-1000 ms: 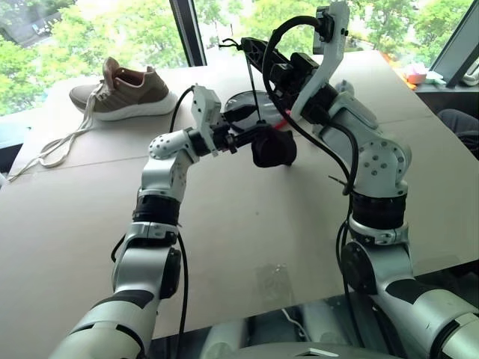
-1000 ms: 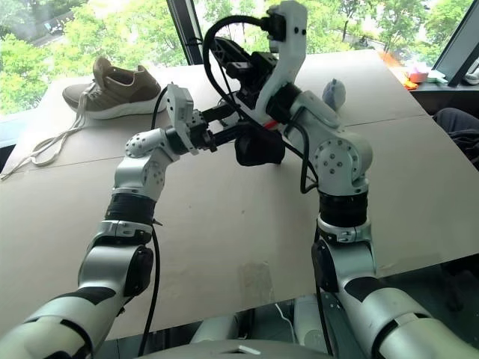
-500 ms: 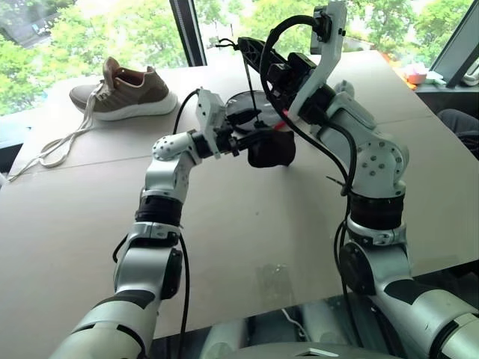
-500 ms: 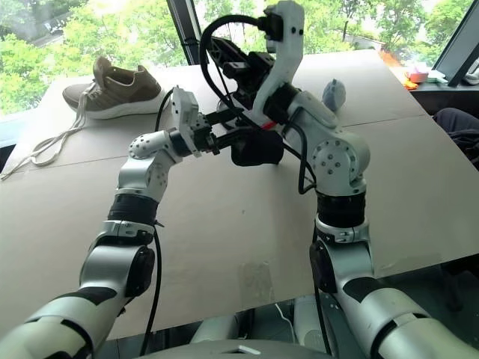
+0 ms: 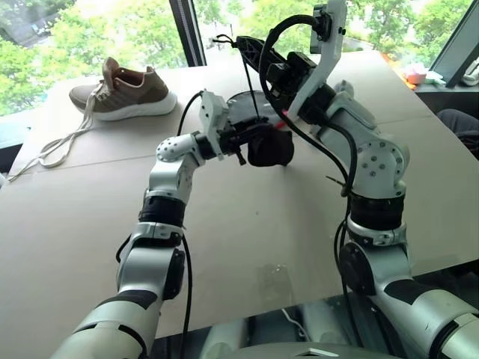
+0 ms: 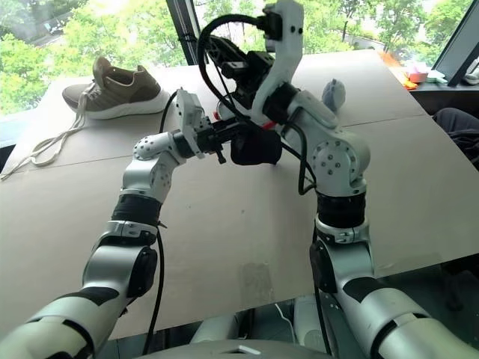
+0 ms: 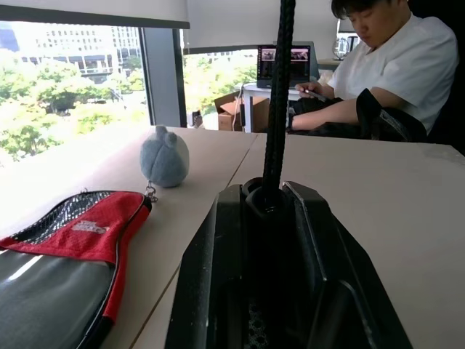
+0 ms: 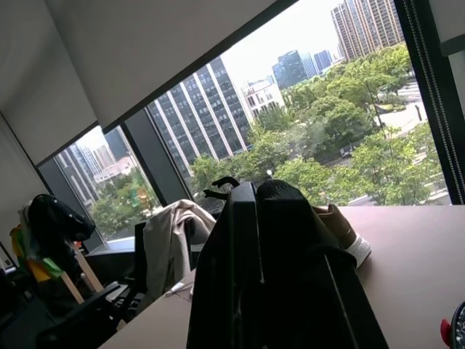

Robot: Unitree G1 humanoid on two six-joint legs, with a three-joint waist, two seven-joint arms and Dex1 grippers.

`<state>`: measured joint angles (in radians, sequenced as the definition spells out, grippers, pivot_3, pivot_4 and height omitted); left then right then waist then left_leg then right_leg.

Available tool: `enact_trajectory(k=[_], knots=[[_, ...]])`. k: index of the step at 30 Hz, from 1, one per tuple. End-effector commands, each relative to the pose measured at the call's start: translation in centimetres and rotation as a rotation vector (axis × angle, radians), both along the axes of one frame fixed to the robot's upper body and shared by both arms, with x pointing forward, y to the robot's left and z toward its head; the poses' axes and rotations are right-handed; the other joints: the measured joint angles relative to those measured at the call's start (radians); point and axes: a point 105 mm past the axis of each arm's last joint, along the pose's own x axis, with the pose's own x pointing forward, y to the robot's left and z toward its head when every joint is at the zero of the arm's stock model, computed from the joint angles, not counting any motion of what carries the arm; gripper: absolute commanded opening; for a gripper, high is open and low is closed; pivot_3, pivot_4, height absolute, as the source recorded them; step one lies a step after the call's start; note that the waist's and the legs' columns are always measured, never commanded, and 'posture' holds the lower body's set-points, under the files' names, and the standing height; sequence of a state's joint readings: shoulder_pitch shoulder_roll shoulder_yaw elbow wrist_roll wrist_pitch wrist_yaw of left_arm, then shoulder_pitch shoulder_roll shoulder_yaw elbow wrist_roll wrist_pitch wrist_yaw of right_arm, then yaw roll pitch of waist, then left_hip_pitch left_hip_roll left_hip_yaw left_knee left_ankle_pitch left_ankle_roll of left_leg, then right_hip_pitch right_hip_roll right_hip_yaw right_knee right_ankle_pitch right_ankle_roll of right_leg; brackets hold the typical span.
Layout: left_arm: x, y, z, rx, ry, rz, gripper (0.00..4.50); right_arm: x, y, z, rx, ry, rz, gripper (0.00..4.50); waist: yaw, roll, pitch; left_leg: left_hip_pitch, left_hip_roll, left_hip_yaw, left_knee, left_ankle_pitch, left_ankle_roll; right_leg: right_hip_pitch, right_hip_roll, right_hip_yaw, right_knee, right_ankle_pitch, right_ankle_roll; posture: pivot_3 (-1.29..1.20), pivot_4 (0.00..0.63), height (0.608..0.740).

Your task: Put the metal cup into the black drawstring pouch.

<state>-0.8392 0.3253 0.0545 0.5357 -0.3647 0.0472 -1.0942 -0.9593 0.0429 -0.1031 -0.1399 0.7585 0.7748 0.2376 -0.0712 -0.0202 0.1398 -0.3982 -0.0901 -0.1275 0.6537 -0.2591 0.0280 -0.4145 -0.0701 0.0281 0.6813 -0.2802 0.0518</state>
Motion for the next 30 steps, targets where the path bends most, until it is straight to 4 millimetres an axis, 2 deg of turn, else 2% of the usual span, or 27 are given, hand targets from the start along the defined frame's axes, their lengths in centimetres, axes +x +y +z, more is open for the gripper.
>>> enact_trajectory(k=[1,7,11,16,24,26,30], knots=[[-0.2,0.3,2.0,-0.06,-0.043,-0.005,0.18,-1.4,0.2,1.7,0.024,-0.077,0.036,0.0,0.0,0.0,0.0,0.0,0.0,0.0,0.0,0.0,0.0,0.0,0.0,0.0,0.0,0.0,0.0,0.0,0.15,0.74],[-0.2,0.3,1.7,-0.049,-0.029,-0.001,0.18,-1.5,0.2,1.7,0.022,-0.078,0.04,0.0,0.001,0.0,0.0,0.0,0.0,0.0,0.0,0.0,0.0,0.0,0.0,0.0,0.0,0.0,0.0,0.0,0.15,0.74],[-0.1,0.2,0.6,0.012,-0.027,0.001,0.18,-1.5,0.2,2.1,0.038,-0.086,0.038,0.0,0.0,0.0,0.0,0.0,0.0,0.0,0.0,0.0,0.0,0.0,0.0,0.0,0.0,0.0,0.0,0.0,0.15,0.74],[-0.2,0.0,-1.1,0.098,-0.028,0.001,0.18,-2.0,-0.3,4.2,0.119,-0.111,0.054,0.0,0.001,0.0,0.0,0.0,0.0,0.0,0.0,0.0,0.0,0.0,0.0,0.0,0.0,0.0,0.0,0.0,0.15,0.74],[0.0,0.1,-1.9,0.121,-0.014,0.006,0.18,-1.3,-1.2,6.2,0.199,-0.104,0.04,0.0,0.001,0.0,0.0,0.0,0.0,-0.001,0.0,0.0,0.0,0.0,0.0,0.0,0.0,0.0,0.0,0.0,0.15,0.74],[0.0,0.0,-1.8,0.116,-0.018,0.006,0.18,-0.9,-1.1,5.9,0.172,-0.102,0.024,0.0,0.001,0.0,0.0,0.0,0.0,-0.001,0.001,0.0,0.0,0.0,0.0,0.0,0.001,0.0,0.0,0.0,0.15,0.74],[0.0,0.0,-1.4,0.093,-0.024,0.006,0.18,0.4,-1.2,2.7,-0.025,-0.116,-0.071,0.0,0.002,0.0,0.0,0.0,-0.001,-0.001,0.001,0.0,0.0,0.0,0.0,0.0,0.0,0.0,0.0,0.0,0.15,0.74]])
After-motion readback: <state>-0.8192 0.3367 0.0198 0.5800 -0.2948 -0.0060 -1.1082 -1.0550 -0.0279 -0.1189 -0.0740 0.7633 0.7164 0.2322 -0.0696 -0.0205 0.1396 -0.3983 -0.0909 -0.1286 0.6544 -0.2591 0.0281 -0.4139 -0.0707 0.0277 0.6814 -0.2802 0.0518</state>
